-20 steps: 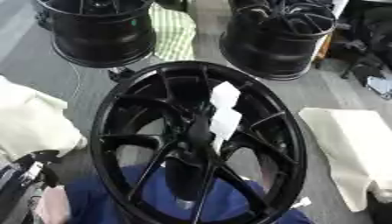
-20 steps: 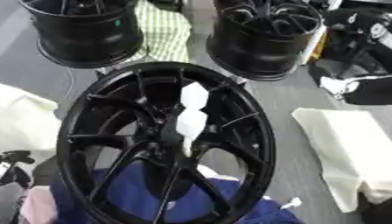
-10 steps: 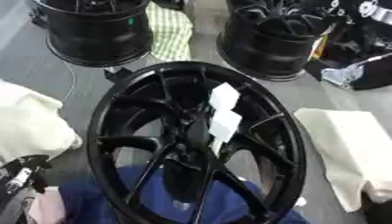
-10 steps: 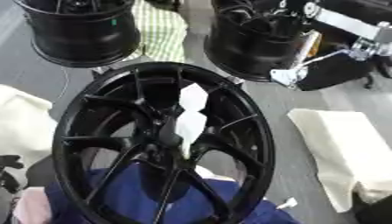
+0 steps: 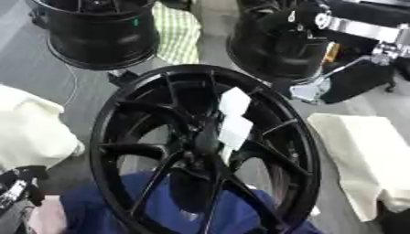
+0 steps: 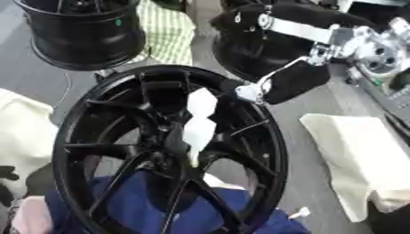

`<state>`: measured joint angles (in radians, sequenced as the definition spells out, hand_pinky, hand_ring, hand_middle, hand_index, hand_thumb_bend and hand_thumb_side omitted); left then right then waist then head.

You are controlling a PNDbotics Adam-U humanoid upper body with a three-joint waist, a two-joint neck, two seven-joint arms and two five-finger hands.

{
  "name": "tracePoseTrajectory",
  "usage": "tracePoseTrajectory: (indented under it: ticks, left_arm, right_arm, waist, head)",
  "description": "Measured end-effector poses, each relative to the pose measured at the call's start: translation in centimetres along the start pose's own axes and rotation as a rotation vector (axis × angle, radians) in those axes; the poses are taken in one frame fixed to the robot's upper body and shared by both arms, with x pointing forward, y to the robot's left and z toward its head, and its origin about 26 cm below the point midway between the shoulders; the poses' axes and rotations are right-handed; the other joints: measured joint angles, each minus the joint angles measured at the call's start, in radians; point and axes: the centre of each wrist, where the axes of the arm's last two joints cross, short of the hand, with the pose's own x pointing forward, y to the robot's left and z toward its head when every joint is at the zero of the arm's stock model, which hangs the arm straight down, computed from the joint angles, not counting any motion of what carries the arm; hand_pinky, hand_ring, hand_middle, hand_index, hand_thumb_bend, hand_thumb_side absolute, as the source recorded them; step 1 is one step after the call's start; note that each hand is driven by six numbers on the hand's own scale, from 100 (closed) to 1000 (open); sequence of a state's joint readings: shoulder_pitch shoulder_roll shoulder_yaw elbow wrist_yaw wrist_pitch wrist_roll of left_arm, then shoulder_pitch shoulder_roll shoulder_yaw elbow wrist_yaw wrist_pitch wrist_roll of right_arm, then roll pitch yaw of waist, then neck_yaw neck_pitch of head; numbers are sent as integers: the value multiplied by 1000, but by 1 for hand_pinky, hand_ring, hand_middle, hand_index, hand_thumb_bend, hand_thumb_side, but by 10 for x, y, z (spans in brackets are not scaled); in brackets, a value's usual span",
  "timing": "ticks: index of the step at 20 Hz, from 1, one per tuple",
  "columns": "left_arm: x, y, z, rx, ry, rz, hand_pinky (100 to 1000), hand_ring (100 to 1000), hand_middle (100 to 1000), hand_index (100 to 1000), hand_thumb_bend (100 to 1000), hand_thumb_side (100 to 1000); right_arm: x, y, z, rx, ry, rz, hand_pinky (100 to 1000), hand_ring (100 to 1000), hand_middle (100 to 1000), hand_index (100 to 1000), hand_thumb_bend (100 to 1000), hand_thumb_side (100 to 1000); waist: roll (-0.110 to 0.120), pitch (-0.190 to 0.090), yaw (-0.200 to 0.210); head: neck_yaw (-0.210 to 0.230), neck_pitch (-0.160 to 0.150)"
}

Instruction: Pull the pin out of the wheel hub.

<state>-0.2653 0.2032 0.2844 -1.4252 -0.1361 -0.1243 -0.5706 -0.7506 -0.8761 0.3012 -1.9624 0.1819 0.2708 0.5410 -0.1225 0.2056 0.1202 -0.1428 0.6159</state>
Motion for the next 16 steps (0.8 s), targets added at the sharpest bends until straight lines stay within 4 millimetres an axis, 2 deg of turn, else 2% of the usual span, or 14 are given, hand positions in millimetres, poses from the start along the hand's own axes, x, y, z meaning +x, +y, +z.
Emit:
tracePoseTrajectory:
  ticks: [8, 16]
  left_arm:
    - [2, -1, -2, -12, -11, 0, 464, 477, 633, 785, 100, 708]
    - [4, -3, -5, -25, -18, 1, 465, 477, 632, 785, 100, 709]
  right_arm:
    - [-11, 11, -21, 34, 0, -51, 650, 769, 917, 968, 325, 305]
    - [-14, 18, -34, 59, -14, -78, 640, 764, 886, 946, 331, 302]
  waist:
    - [3, 5, 11]
    - [3, 5, 19]
  head:
    - [-10, -3]
    - [-16, -3]
